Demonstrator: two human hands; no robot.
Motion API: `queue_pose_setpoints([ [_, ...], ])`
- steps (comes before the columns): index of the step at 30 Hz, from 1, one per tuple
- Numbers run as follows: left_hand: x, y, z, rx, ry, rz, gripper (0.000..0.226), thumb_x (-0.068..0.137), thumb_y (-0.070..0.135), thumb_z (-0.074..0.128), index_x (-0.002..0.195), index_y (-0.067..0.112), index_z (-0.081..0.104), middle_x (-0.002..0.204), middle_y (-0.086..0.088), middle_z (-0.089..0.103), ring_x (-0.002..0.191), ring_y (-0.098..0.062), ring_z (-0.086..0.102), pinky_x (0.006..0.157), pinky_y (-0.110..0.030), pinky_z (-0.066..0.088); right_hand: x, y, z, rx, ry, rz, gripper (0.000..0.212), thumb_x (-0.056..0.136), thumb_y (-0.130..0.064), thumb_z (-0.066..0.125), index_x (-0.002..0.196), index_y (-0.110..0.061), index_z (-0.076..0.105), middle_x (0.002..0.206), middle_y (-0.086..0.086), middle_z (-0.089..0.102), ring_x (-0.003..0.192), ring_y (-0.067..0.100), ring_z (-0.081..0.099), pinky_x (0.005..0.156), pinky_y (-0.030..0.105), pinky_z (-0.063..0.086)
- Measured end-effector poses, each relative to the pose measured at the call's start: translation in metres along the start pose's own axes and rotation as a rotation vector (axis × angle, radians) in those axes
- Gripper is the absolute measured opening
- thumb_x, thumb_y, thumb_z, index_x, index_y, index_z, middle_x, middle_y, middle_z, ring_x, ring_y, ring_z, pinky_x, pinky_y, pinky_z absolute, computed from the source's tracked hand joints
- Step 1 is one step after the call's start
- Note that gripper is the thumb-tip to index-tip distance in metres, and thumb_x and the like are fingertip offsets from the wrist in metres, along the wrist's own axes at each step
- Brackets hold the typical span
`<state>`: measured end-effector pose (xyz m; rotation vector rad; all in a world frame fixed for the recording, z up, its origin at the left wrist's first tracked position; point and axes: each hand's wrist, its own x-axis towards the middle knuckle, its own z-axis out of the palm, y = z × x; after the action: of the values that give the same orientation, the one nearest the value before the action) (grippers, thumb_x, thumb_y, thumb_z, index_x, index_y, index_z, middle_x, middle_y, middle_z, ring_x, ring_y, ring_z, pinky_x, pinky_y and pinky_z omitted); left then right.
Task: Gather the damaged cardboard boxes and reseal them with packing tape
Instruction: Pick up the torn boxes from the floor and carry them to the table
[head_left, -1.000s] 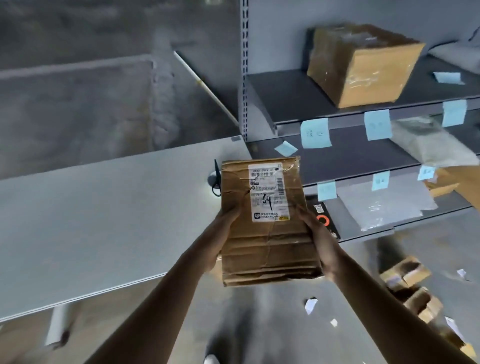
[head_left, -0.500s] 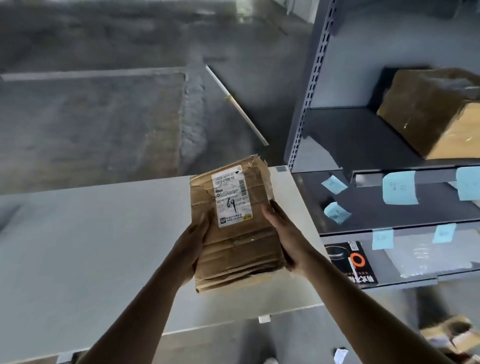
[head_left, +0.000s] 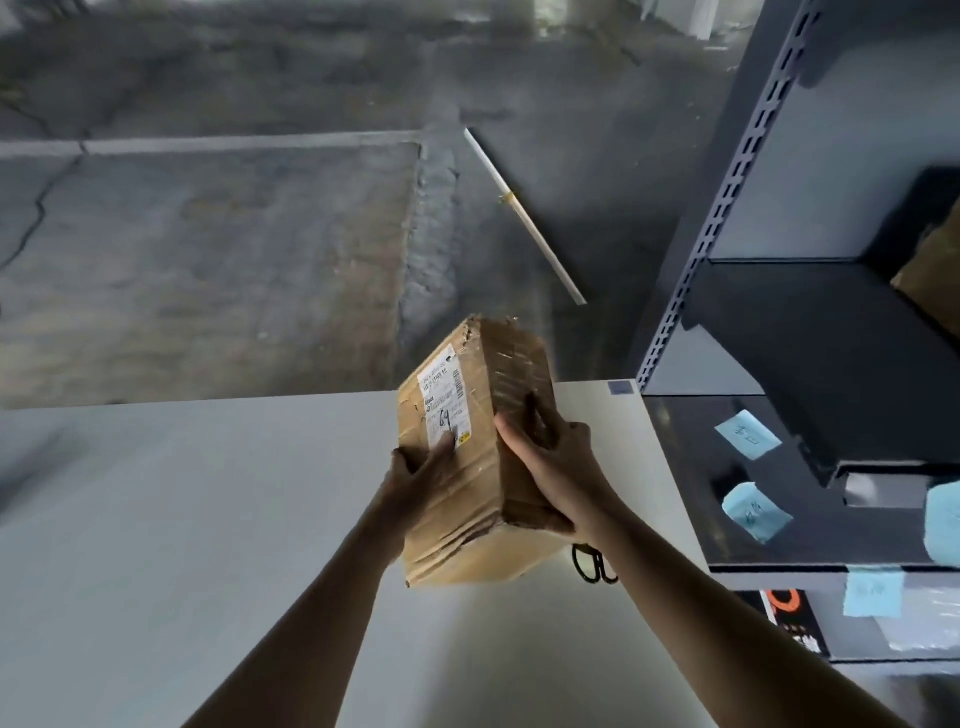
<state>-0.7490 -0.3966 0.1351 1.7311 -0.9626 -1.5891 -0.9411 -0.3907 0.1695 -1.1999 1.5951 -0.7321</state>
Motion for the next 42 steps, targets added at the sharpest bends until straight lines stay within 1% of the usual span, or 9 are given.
queue_pose_setpoints([
  [7,0.038,0.010,0.015,0.057,-0.196,-0.072,0.115,0.058,0.093,0.050,0.151,0.048,-0.001,0.154,0.005,0.033,0.135,-0.029,0.041,0.110,-0.056,0.034,0.034,0.001,0.007,-0.153,0.091,-0.030,0.088,0.075,-0.076,0.062,0.149,-0.046,0.026,0.136,0.003,0.035,0.126,0.031,0.046,0.103,0.051,0.049],
  [11,0.048,0.007,0.013,0.024,-0.276,-0.060,0.114,0.051,0.098,0.048,0.148,0.055,0.006,0.155,0.009,0.035,0.141,-0.026,0.038,0.115,-0.057,0.027,0.046,-0.003,0.011,-0.298,0.083,-0.019,0.092,0.080,-0.071,0.063,0.154,-0.037,0.022,0.145,0.005,0.032,0.134,0.030,0.040,0.108,0.053,0.043],
  [17,0.045,0.030,0.005,0.014,-0.302,0.056,0.077,0.083,0.084,0.030,0.149,0.046,0.019,0.161,0.009,0.025,0.148,-0.024,0.025,0.118,-0.055,0.019,0.055,-0.001,0.017,-0.260,0.116,-0.042,0.103,0.061,-0.085,0.061,0.147,-0.036,0.034,0.139,-0.001,0.047,0.129,0.024,0.050,0.103,0.051,0.049],
  [21,0.040,0.041,0.003,0.066,-0.306,0.109,0.095,0.076,0.081,0.049,0.154,0.039,0.012,0.161,0.007,0.026,0.147,-0.025,0.029,0.115,-0.052,0.027,0.070,0.017,0.021,-0.227,0.128,-0.059,0.096,0.063,-0.092,0.055,0.145,-0.047,0.032,0.139,-0.005,0.052,0.128,0.023,0.052,0.100,0.054,0.050],
  [26,0.041,0.032,-0.013,0.083,-0.251,0.122,0.076,0.076,0.072,0.060,0.141,0.041,0.037,0.136,0.006,0.057,0.127,-0.021,0.055,0.105,-0.051,0.046,0.054,0.015,0.015,-0.253,0.097,-0.044,0.040,0.103,-0.045,0.042,0.136,-0.027,0.055,0.109,0.007,0.069,0.093,0.021,0.069,0.077,0.038,0.059],
  [31,0.024,0.042,-0.013,0.229,-0.165,0.203,0.063,0.094,0.054,0.053,0.149,0.032,0.031,0.149,0.003,0.046,0.135,-0.025,0.048,0.105,-0.044,0.044,0.035,0.024,0.006,-0.237,0.139,0.045,0.031,0.104,-0.026,0.043,0.120,-0.008,0.064,0.110,0.008,0.071,0.089,0.017,0.065,0.074,0.029,0.054],
  [33,0.015,0.048,-0.012,0.332,-0.057,0.265,0.068,0.095,0.052,0.052,0.153,0.026,0.026,0.155,-0.001,0.039,0.140,-0.028,0.042,0.105,-0.042,0.043,0.027,0.019,0.004,-0.228,0.188,0.041,0.038,0.106,-0.029,0.039,0.125,-0.005,0.062,0.110,0.008,0.068,0.087,0.012,0.062,0.065,0.015,0.043],
  [37,0.006,0.058,-0.010,0.382,0.175,0.540,0.059,0.094,0.050,0.057,0.145,0.023,0.043,0.147,-0.003,0.048,0.132,-0.023,0.049,0.098,-0.035,0.047,0.001,0.004,-0.002,-0.217,0.313,-0.044,0.038,0.106,-0.032,0.042,0.133,-0.012,0.059,0.136,0.006,0.062,0.123,0.022,0.059,0.093,0.024,0.044],
  [42,-0.019,0.069,0.016,0.408,0.111,0.856,0.022,0.099,0.035,0.057,0.115,0.021,0.061,0.121,0.000,0.065,0.105,-0.012,0.065,0.078,-0.022,0.055,-0.041,0.006,-0.018,-0.145,0.516,-0.114,0.025,0.100,-0.028,0.052,0.106,-0.013,0.071,0.111,0.002,0.073,0.098,0.016,0.069,0.084,0.032,0.057],
])
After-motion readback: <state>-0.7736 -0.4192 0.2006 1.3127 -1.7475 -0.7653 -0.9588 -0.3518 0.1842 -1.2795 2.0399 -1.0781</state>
